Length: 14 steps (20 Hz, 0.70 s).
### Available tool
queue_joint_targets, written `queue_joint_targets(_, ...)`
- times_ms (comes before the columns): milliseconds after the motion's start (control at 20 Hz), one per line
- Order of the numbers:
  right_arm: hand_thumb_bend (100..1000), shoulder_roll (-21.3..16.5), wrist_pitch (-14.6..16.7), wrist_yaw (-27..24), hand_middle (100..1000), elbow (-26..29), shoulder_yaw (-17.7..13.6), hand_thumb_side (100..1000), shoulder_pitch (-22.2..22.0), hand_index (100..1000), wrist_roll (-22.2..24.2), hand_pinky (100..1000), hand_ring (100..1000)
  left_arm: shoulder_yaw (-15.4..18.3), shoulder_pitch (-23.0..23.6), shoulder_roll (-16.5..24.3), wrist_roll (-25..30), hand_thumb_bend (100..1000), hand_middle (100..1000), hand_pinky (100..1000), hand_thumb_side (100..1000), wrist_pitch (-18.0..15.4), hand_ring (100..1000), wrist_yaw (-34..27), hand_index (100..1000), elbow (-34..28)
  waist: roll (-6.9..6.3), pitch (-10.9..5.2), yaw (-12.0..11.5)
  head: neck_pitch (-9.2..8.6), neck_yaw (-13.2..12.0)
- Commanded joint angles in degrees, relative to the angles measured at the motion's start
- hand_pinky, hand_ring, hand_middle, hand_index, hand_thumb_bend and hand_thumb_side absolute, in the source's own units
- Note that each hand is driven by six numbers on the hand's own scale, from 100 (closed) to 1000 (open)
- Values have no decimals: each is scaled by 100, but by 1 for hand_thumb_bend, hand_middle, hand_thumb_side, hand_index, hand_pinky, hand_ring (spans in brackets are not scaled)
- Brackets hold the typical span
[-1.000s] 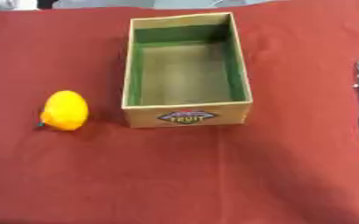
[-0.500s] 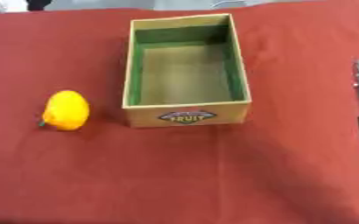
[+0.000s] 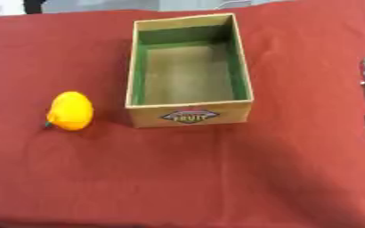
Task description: Pick up objects on the table and place them in the box.
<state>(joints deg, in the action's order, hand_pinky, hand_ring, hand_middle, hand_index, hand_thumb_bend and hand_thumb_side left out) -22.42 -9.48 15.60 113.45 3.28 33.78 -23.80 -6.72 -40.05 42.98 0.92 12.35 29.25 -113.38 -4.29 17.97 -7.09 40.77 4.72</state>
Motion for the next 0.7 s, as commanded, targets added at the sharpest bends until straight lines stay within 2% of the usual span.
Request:
queue_joint_targets(50, 100, -66, -1, 31, 554, 114, 17, 1000, 72, 868, 49, 773, 686, -368, -287, 364, 909, 301, 684, 558, 1000, 15, 644, 372, 907, 159, 1, -141, -2, 41, 16)
queue_joint_targets(250, 100, -75, -15, 35, 554, 114, 30, 1000, 79, 868, 74, 774, 686, -783, -626, 404, 1914, 409, 697, 574, 1000, -96, 668, 574, 912, 556, -3, -148, 28, 29, 42)
queue_joint_targets(350, 100, -81, -23, 30, 554, 114, 34, 1000, 80, 868, 82, 774, 686, -954, -758, 410, 2400, 546, 703, 589, 1000, -123, 680, 643, 917, 689, -5, -148, 42, 28, 52)
queue_joint_targets(450, 100, -85, -27, 25, 554, 114, 37, 1000, 80, 868, 87, 774, 686, -1074, -854, 399, 2869, 805, 711, 603, 1000, -156, 698, 686, 917, 747, -8, -148, 43, 19, 60)
queue_joint_targets(500, 100, -85, -29, 22, 554, 114, 39, 1000, 79, 868, 91, 774, 686, -1108, -893, 392, 3068, 870, 713, 601, 1000, -165, 701, 714, 917, 750, -9, -148, 40, 10, 67)
queue_joint_targets(700, 100, -78, -29, 16, 553, 114, 44, 1000, 77, 868, 101, 774, 686, -1209, -958, 369, 3706, 978, 735, 623, 1000, -193, 726, 789, 933, 716, -9, -151, 33, -37, 70)
